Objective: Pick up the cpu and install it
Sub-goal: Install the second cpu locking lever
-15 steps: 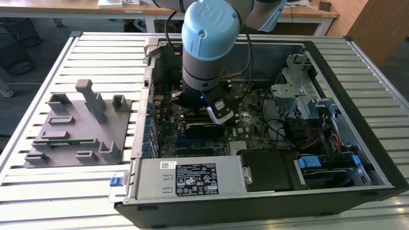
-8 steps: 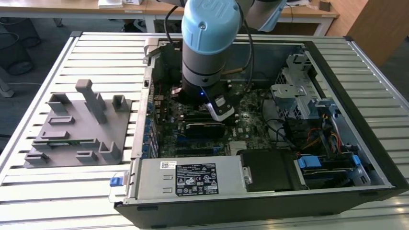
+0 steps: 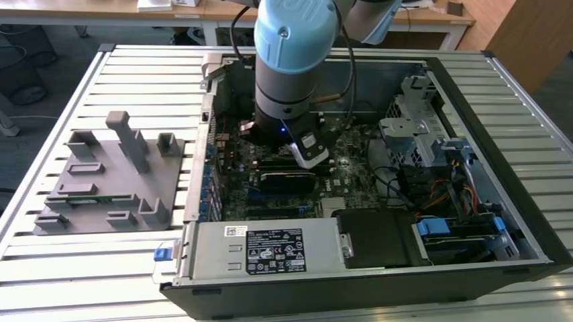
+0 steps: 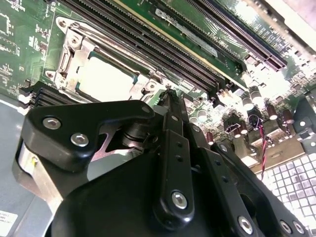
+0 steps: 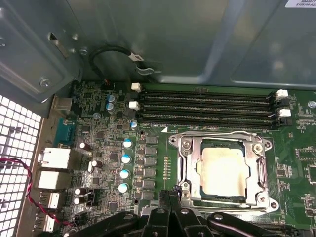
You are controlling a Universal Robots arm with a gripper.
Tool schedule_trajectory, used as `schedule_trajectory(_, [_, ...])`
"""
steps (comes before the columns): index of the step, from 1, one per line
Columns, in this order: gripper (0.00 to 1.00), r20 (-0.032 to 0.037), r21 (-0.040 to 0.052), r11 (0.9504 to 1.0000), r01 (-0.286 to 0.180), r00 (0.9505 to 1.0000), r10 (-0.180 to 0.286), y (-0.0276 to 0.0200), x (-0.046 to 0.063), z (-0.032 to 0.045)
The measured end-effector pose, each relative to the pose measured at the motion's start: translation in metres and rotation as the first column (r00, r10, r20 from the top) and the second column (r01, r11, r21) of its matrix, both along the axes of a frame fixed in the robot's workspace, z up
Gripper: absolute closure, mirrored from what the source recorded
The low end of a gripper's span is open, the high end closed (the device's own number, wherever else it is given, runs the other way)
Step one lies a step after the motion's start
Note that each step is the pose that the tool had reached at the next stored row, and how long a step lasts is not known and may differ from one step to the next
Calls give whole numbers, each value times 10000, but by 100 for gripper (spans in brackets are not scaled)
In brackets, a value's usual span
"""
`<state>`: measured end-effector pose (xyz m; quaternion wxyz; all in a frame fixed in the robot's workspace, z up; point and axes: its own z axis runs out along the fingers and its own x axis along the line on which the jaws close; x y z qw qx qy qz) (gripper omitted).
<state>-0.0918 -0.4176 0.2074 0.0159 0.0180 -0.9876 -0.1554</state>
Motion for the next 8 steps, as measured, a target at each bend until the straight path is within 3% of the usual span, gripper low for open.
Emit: schedule_trajectory(8, [89, 1, -30, 10000, 0, 10000, 0, 1, 0, 14])
